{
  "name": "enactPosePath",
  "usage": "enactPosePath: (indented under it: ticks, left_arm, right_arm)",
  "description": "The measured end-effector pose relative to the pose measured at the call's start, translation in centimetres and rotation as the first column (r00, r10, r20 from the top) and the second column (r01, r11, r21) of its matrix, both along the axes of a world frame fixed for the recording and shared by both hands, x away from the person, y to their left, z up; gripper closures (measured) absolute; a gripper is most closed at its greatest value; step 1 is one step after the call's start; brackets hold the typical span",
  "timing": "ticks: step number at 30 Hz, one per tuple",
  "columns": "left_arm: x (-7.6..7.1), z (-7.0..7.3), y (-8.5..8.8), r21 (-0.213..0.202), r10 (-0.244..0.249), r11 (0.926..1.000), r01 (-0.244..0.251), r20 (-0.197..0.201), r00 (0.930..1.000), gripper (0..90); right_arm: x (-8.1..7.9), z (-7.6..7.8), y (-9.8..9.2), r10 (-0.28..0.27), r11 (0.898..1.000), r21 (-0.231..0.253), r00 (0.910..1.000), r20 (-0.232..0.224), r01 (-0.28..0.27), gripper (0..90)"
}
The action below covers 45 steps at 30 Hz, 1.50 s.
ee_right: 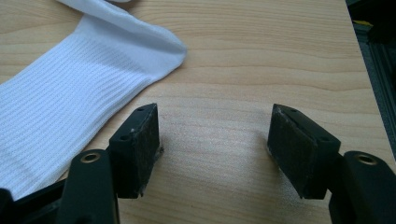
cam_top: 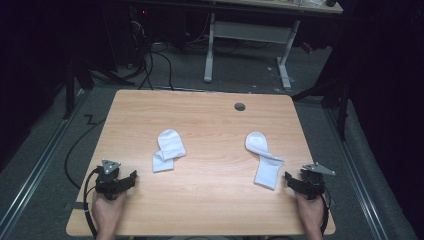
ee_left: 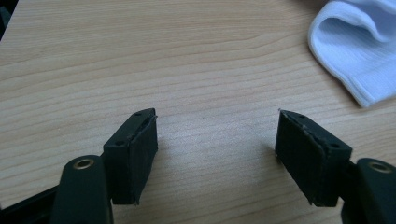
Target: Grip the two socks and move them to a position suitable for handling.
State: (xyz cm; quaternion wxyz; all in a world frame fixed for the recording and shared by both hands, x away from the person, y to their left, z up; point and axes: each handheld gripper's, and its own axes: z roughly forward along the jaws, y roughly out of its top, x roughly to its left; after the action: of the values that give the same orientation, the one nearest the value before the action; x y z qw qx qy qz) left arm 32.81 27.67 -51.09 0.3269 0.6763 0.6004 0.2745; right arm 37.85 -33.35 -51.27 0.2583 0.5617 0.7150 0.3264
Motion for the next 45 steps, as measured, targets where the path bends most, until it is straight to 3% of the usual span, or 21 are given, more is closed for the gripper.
enactPosePath:
  ticks: [4, 14, 21, 26, 45]
  left_arm:
    - [-0.1, 0.0, 0.1, -0.01, -0.003, 0.9999, 0.003, 0.001, 1.0, 30.4]
    - [0.0, 0.0, -0.3, 0.022, -0.017, 0.9996, 0.017, 0.0, 0.9999, 31.7]
    - [0.1, 0.0, -0.3, 0.021, -0.029, 0.9994, 0.029, -0.001, 0.9996, 31.4]
    - [0.2, 0.3, -0.3, -0.02, -0.041, 0.999, 0.04, -0.016, 0.999, 34.0]
    - [0.8, 2.2, -2.7, -0.019, -0.114, 0.9933, 0.114, 0.027, 0.9931, 40.2]
  right_arm:
    - [0.0, 0.0, 0.0, 0.001, 1.0, -0.001, 1.0, -0.001, -0.001, 34.0]
    - [0.0, 0.0, 0.1, 0.013, 1.0, -0.004, 0.9999, -0.001, -0.013, 33.6]
    - [0.0, 0.0, 0.1, 0.013, 1.0, -0.002, 0.9999, -0.002, -0.013, 33.6]
    - [0.0, 0.0, 0.1, 0.013, 1.0, -0.002, 0.9999, -0.002, -0.013, 33.6]
    - [0.0, 0.0, 0.1, 0.012, 1.0, -0.002, 0.9999, -0.003, -0.012, 33.6]
